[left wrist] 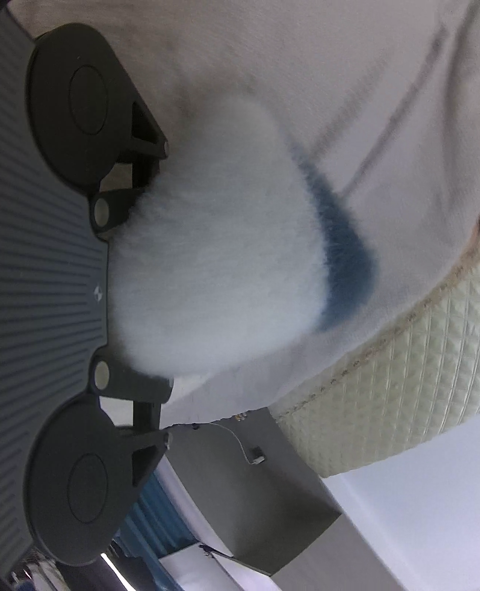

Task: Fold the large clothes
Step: 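Open both grippers and release the folded sweater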

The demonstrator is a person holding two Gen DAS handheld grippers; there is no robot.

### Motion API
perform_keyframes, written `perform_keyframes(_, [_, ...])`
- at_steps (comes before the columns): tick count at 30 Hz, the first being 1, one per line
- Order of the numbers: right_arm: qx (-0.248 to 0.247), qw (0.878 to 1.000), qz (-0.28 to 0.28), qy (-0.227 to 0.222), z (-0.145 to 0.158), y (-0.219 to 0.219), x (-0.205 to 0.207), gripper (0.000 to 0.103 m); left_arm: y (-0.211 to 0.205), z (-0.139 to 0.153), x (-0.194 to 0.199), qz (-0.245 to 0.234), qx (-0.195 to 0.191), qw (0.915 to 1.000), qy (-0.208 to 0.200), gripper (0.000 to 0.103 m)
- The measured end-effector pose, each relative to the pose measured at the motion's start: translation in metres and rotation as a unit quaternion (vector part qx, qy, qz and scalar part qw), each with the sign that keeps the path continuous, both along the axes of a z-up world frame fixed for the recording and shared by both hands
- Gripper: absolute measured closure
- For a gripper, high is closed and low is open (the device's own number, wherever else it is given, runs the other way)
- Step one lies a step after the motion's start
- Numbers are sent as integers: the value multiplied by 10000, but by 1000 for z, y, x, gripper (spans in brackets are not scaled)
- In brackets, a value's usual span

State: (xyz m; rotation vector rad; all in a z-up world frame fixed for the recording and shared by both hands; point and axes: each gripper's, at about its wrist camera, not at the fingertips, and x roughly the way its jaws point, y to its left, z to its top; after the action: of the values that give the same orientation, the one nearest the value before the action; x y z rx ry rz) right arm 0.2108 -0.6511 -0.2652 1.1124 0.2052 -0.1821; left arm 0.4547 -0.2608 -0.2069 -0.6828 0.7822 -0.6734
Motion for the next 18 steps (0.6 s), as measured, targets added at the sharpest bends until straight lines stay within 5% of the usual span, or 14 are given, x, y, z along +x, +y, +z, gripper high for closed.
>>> perform_keyframes(9, [180,9979,-158,604,1,2,-5,34,20,21,-26,-135,797,9964,260,31])
perform_keyframes(15, [-363,9912,-241,1249,41,25,-39,31,38,80,-62,-368,1612,9861,-160,31])
perform_keyframes(18, [-845,9896,-310,1125,76,40,-61,31,46,123,-91,-452,1841,9801,-590,31])
